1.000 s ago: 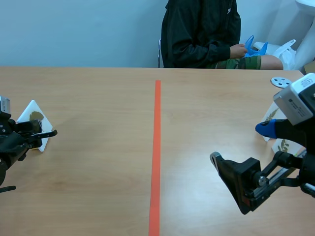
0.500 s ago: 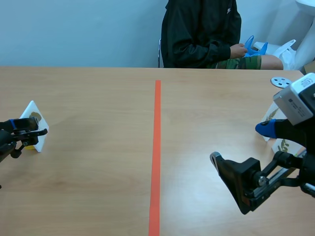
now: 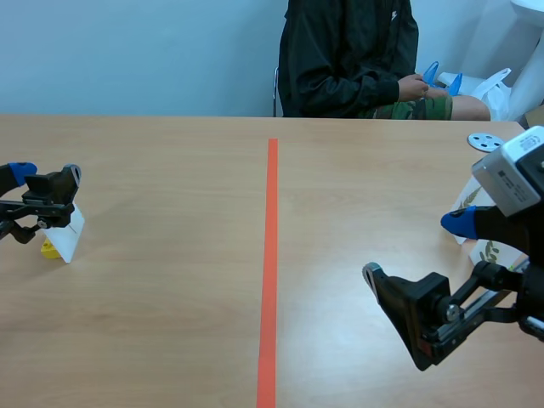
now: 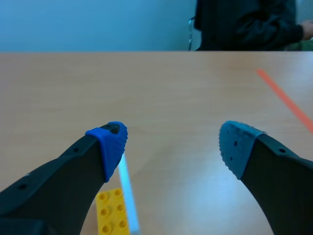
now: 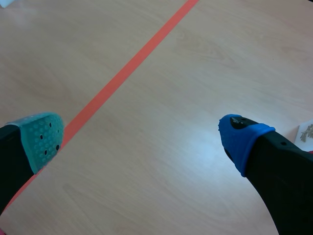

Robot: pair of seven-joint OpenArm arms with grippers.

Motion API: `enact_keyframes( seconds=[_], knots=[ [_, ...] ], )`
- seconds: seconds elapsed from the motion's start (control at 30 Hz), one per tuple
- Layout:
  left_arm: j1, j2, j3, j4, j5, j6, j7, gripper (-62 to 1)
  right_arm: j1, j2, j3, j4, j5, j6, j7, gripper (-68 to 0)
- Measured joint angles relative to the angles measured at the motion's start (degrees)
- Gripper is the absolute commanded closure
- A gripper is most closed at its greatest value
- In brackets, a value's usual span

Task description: Sort the leaf by its shape. The table is split by an orange tape line. A compound leaf with several leaflets goes to the left side, a simple leaf with one blade goes to the right side. Return to the home posture when a red brick is placed on the table.

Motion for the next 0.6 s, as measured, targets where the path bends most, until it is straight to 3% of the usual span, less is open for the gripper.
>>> enact_keyframes(
  seconds=[0.13,0.37,0.5,0.6],
  knots=[
    [4.8,-2.5,-0.7,9.0,0.0,-4.2,0.0,-51.7,0.0,0.0,0.0,0.0,0.0,0.0,0.0,-67.9],
    [16.8,-5.0,-2.0,25.9,1.1,-15.3,3.7,-57.3,0.0,0.0,0.0,0.0,0.0,-0.2,0.4,-67.9],
    [23.3,-5.0,-2.4,35.4,1.3,-15.5,10.5,-57.3,0.0,0.0,0.0,0.0,0.0,-0.2,0.4,-67.9],
    [27.6,-5.0,-2.5,41.5,1.4,-13.3,18.0,-57.3,0.0,0.0,0.0,0.0,0.0,-0.2,0.4,-67.9]
  ],
)
